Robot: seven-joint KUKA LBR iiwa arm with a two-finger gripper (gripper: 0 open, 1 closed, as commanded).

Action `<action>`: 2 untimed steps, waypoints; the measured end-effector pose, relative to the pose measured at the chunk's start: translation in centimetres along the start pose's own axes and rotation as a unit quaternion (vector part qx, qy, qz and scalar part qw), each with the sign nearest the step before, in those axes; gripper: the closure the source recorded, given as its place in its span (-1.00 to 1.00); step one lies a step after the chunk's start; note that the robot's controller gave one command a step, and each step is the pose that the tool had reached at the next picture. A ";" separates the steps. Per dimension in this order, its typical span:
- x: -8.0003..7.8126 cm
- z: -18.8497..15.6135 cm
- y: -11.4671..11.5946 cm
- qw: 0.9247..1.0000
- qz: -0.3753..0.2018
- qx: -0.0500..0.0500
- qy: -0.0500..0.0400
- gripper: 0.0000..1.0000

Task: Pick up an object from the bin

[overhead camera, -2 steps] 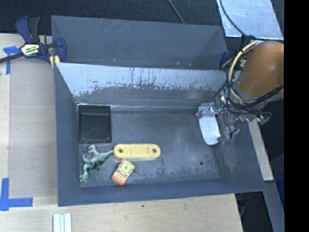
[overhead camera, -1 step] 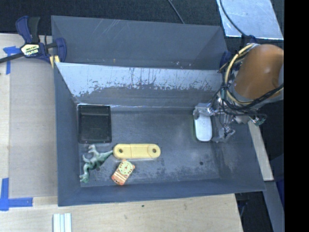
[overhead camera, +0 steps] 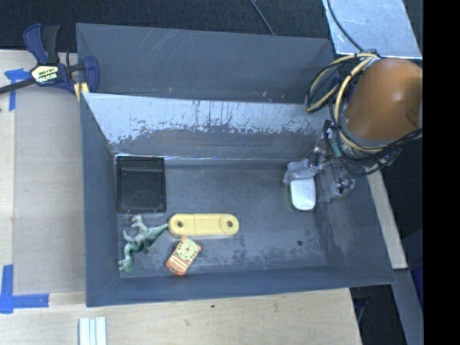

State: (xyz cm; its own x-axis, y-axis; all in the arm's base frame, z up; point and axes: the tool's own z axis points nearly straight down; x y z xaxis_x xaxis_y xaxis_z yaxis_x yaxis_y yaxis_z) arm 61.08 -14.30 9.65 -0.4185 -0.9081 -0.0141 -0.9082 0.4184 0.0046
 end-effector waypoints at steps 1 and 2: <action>-2.9 2.6 0.2 0.999 -0.052 0.006 0.003 -1.00; -3.1 2.7 -0.5 0.988 -0.155 0.003 -0.001 1.00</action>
Offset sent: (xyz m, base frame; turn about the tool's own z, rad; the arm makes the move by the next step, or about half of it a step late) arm 0.0168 0.0256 -0.0265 -0.3139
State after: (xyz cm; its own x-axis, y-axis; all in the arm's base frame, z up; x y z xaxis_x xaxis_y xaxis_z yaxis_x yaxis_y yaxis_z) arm 62.79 -11.66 7.00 -0.1203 -0.9926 -0.0156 -0.9927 0.1204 -0.0053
